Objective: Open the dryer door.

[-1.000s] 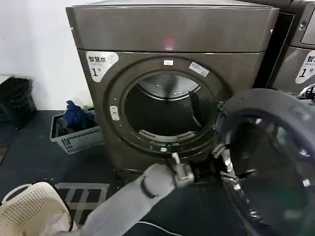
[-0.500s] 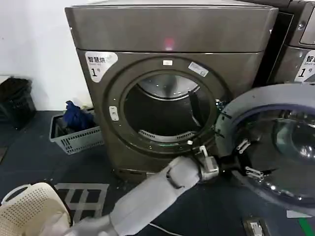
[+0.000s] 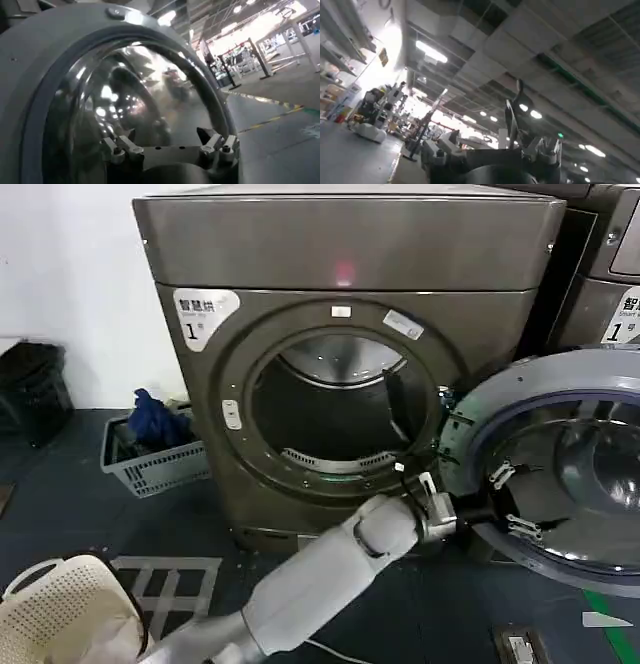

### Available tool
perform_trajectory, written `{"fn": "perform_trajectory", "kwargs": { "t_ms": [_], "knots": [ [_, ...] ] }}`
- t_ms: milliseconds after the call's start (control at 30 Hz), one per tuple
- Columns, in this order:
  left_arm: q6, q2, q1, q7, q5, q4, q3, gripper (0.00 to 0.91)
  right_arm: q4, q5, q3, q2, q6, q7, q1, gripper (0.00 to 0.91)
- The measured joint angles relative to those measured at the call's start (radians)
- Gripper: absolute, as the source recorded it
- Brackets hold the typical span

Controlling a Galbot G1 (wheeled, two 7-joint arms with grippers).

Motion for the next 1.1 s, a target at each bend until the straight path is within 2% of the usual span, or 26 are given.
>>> {"fn": "perform_trajectory", "kwargs": {
  "t_ms": [167, 333, 733, 933, 1100],
  "knots": [
    [0.010, 0.000, 0.027, 0.005, -0.002, -0.037, 0.005, 0.907, -0.012, 0.002, 0.005, -0.010, 0.005, -0.035, 0.001, 0.907],
    [0.031, 0.007, 0.079, 0.013, -0.015, -0.134, 0.022, 0.907, -0.020, 0.003, -0.004, -0.016, 0.005, -0.047, 0.007, 0.907],
    [0.032, 0.395, 0.167, 0.025, -0.050, -0.431, 0.026, 0.907, -0.015, 0.006, -0.038, -0.013, 0.005, -0.053, 0.017, 0.907],
    [0.008, 0.540, 0.175, 0.025, -0.005, -0.515, 0.012, 0.907, -0.023, 0.009, -0.051, -0.015, 0.010, -0.058, 0.022, 0.907],
    [-0.052, 0.687, 0.179, 0.030, 0.083, -0.553, -0.022, 0.907, -0.036, 0.010, -0.065, -0.023, 0.022, -0.068, 0.031, 0.907]
  ]
}}
